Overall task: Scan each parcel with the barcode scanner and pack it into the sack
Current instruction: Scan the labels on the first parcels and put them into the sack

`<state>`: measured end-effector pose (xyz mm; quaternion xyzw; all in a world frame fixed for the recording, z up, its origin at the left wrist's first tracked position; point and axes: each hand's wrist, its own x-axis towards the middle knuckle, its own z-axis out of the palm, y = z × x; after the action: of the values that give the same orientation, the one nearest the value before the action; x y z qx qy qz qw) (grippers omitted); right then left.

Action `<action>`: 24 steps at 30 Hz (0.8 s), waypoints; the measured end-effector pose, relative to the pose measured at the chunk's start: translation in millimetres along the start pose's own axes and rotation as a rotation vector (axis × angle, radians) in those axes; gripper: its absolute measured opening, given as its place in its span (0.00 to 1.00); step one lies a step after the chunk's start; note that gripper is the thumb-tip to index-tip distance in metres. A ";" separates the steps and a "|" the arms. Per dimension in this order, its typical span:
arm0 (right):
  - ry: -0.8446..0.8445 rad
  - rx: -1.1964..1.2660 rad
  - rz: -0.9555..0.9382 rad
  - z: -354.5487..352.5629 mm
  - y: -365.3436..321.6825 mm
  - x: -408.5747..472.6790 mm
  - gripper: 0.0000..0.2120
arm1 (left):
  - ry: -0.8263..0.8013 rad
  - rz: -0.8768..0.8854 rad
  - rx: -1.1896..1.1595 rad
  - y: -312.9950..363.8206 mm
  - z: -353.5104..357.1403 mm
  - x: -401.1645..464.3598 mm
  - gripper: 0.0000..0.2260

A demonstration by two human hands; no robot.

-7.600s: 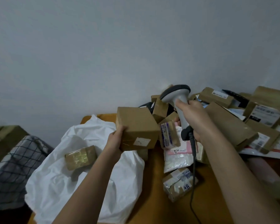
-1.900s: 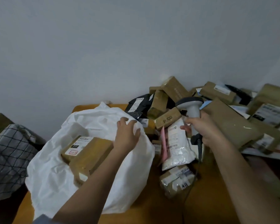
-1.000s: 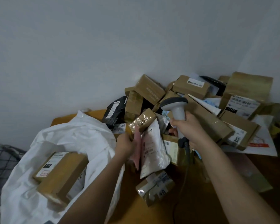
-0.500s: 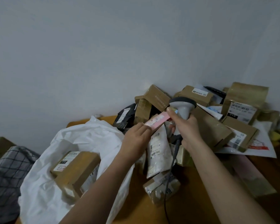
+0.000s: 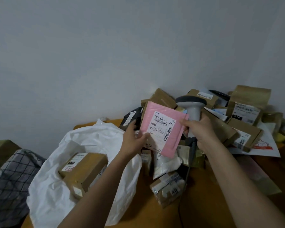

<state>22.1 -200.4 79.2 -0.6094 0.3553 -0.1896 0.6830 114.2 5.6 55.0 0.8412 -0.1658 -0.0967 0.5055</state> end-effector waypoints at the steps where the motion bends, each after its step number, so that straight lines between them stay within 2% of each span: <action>1: -0.008 -0.007 -0.004 -0.4 -0.5 -0.9 0.14 | -0.080 -0.041 -0.064 -0.4 -1.1 -1.5 0.20; 3: -0.012 -0.021 -0.020 0.2 -1.3 -2.4 0.13 | -0.167 -0.083 -0.131 -3.7 -2.3 -4.7 0.06; 4: -0.007 -0.028 -0.027 1.1 -1.9 -3.6 0.13 | -0.162 -0.108 -0.188 -6.0 -2.9 -5.8 0.04; 8: 0.021 -0.073 -0.064 3.0 -7.5 -13.7 0.11 | -0.005 -0.257 -0.415 -11.6 -8.4 -7.7 0.03; 11: -0.099 -0.093 -0.072 5.1 -18.6 -26.8 0.12 | 0.105 -0.341 -0.505 -15.6 -10.9 -6.6 0.06; 17: -0.348 -0.184 -0.066 12.0 -46.3 -63.2 0.14 | 0.225 -0.398 -0.555 -21.3 -12.0 -4.3 0.02; 21: -0.407 -0.242 -0.125 14.6 -64.3 -86.3 0.13 | 0.257 -0.405 -0.557 -24.9 -15.6 -5.8 0.02; 24: -0.408 -0.270 -0.148 14.8 -76.4 -100.8 0.16 | 0.264 -0.422 -0.561 -26.7 -17.9 -7.0 0.07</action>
<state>-22.0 -134.5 178.7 -0.7450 0.1869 -0.0630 0.6372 118.4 34.4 39.9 0.6910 0.1105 -0.1311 0.7022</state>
